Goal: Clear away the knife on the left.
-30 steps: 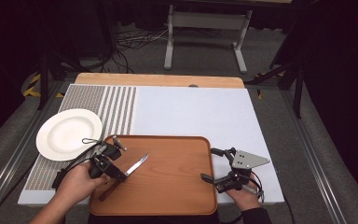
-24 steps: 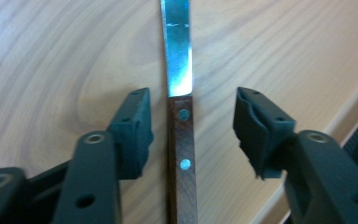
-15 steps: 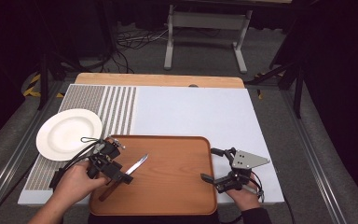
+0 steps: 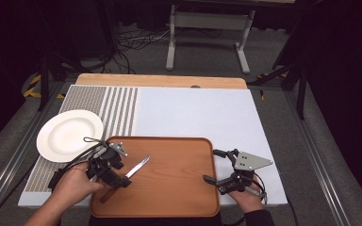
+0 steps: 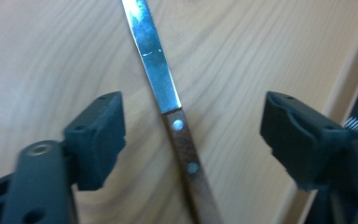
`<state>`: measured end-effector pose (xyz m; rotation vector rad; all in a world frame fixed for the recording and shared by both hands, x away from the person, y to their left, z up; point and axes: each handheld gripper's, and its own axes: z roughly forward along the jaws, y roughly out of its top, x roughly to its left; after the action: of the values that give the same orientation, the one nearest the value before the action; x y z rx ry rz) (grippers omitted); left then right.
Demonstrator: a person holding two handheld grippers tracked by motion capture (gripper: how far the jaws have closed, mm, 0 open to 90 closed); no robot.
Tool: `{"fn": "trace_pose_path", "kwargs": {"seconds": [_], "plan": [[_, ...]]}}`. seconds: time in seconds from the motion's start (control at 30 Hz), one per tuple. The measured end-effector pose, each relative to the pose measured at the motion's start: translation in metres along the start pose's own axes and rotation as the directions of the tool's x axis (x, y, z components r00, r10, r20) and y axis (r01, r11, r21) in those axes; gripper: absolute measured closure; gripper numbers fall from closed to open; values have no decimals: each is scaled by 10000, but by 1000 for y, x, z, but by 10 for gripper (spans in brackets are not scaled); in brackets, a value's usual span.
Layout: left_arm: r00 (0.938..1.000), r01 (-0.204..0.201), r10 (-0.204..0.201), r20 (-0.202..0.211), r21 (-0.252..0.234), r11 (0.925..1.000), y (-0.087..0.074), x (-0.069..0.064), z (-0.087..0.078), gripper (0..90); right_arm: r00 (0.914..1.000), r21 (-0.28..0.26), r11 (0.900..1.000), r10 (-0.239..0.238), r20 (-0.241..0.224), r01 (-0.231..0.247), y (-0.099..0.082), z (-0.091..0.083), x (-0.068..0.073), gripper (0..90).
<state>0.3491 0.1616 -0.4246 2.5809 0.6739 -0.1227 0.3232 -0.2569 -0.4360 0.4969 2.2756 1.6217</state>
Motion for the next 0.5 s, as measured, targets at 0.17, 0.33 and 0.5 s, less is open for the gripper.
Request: {"fn": "trace_pose_path", "kwargs": {"seconds": [0.17,0.33,0.5], "plan": [[9983,-506,506,-274,20,9987,2,-1,-5,451,10000,23,10000,-6,15,6,0,0,0,73],[9872,-1474,1477,-603,88,9890,5,-9,-11,766,10000,26,10000,-12,22,12,0,0,0,73],[9696,-2280,2295,-849,274,9733,9,-13,-12,900,10000,42,10000,-14,25,14,0,1,0,73]]}}
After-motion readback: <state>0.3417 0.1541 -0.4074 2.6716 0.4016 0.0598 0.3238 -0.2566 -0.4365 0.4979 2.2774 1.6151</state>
